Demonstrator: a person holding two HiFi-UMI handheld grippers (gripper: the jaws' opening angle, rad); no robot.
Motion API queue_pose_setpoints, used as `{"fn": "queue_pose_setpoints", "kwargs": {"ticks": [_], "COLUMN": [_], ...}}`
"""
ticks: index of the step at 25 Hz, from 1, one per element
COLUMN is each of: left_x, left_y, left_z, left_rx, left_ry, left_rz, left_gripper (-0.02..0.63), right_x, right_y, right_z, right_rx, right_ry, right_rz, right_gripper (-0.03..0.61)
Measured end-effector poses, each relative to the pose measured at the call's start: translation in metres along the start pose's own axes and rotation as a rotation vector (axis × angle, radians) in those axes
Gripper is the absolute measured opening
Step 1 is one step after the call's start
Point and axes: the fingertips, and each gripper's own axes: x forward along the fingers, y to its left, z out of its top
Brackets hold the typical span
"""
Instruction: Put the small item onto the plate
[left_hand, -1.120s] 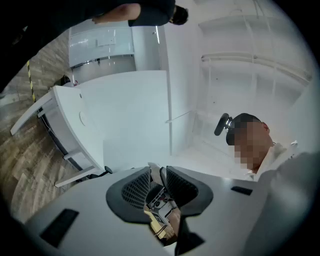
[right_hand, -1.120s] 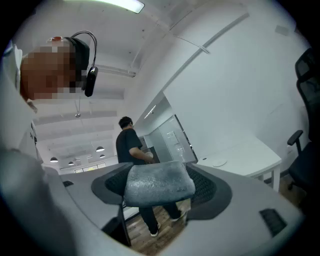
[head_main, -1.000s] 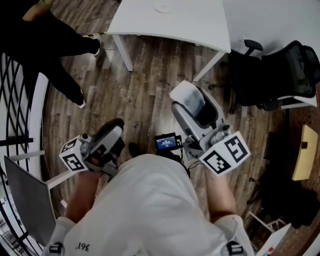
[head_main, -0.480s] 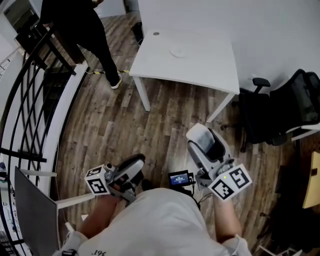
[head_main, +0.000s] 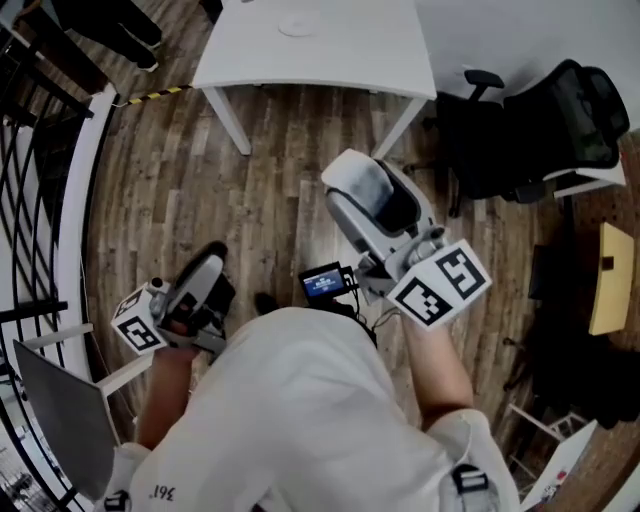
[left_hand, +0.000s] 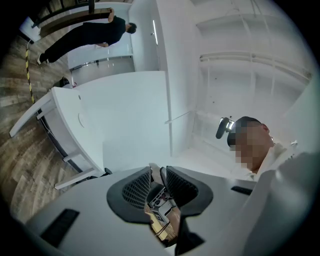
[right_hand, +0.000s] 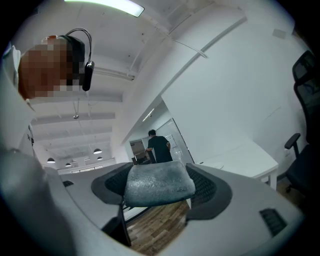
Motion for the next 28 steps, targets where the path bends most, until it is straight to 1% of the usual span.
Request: {"fn": "queue_pose_setpoints", "kwargs": {"ticks": [5,14,21,24,28], "left_x": [0.011,0.053,0.076,0.088,0.108], "left_y": [0.007,0.016,0.032,0.036,0.039], "left_z": [-0.006,-0.017,-0.026,-0.027,-0.038], "left_rx": [-0.003,-0.006,0.027,0.016,-0.002], "left_ry": [0.007,0.009,0.005,-0.002,-0.012], "left_rz": [0.017,0.036,0.078,0.077,0.069], "left_gripper": [0.094,0.094,0.094,0.094,0.094], "right_x": [-0.003,-0.01,-0.016,-0.015,-0.02], "right_y": [-0.019,-0.056,-0.084,-0.094,-0.109], "right_z": [0.005,0.011,0.013,0.014,0.019], "right_rx": [0.006,0.019,0.034,0.031,0.024], "right_ry": [0.004,0.028,0.044,0.053,0.067], "right_rz": [-0.013,-0.01,-0.001,0.005,0.016], "right_gripper": [0.324,0.324,0.324,0.324,0.324]}}
